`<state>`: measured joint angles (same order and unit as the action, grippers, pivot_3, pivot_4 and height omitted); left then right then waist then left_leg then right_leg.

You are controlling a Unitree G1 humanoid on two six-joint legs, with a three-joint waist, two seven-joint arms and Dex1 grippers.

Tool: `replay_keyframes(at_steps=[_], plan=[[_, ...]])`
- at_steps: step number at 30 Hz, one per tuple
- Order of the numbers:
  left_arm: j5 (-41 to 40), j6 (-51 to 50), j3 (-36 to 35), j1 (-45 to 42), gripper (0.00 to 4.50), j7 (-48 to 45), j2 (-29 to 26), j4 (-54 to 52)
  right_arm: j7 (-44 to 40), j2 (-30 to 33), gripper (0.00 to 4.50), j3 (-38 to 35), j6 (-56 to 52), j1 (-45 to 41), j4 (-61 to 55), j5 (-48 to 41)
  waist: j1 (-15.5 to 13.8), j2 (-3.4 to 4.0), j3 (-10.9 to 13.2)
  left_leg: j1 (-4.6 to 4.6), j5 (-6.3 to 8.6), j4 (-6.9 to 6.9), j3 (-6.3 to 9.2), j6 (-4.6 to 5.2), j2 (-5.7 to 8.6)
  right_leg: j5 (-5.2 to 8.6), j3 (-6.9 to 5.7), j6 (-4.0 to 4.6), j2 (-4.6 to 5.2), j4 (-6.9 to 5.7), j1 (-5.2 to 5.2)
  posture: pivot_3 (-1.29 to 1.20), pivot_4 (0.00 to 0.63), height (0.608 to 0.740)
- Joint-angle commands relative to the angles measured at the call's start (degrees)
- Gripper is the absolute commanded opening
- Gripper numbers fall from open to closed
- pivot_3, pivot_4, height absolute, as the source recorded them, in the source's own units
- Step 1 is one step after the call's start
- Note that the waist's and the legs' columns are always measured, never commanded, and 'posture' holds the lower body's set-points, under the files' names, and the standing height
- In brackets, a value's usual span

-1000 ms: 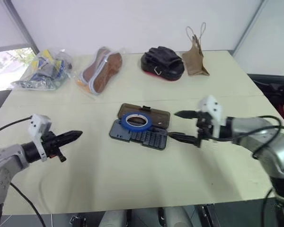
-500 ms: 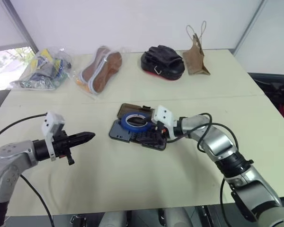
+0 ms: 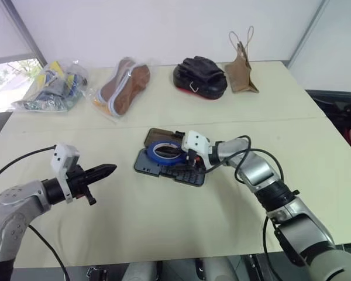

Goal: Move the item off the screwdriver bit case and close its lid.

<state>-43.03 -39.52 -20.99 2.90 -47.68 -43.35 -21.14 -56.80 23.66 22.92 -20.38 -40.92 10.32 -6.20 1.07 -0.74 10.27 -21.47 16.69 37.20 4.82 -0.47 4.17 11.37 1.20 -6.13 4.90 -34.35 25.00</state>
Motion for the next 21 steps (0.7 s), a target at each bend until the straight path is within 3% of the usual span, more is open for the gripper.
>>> replay_keyframes(at_steps=[1, 3, 14, 21], plan=[[-0.4, 1.0, -1.1, 0.7, 0.0, 0.6, 0.4, -2.2, -1.1, -0.6, 0.69, 0.6, -0.4, 0.3, -0.4, 0.8, 0.0, -0.01, 0.0, 0.0, 0.0, 0.0, 0.0, 0.0, 0.0, 0.0, 0.0, 0.0, 0.0, 0.0, -0.01, 0.0, 0.15, 0.74], [-0.3, 1.2, -0.9, 0.8, 0.0, 0.8, 0.7, -2.2, -1.0, -0.7, 0.27, 0.4, -0.1, 0.3, -0.4, 1.3, -0.1, -0.03, 0.0, 0.02, 0.0, 0.0, 0.01, 0.0, 0.0, 0.0, -0.01, 0.0, 0.0, 0.0, -0.03, 0.0, 0.15, 0.74], [0.0, 1.6, 0.3, -0.4, 0.0, 1.4, 1.4, -1.8, 4.1, 1.9, 0.27, -7.0, 1.3, -5.4, -2.1, 2.5, -0.1, 0.0, 0.0, 0.0, -0.02, 0.01, 0.01, -0.04, 0.01, -0.02, -0.01, 0.03, 0.01, -0.02, -0.01, 0.0, 0.15, 0.74], [0.7, 1.9, 3.0, -4.1, 0.0, 0.3, 1.1, 0.0, 9.6, 14.3, 0.27, -16.0, 1.6, -8.1, -0.9, 6.4, -0.6, 0.01, 0.0, -0.09, -0.02, 0.02, 0.01, -0.03, 0.11, -0.02, -0.04, 0.03, 0.09, 0.05, -0.01, 0.0, 0.15, 0.74]])
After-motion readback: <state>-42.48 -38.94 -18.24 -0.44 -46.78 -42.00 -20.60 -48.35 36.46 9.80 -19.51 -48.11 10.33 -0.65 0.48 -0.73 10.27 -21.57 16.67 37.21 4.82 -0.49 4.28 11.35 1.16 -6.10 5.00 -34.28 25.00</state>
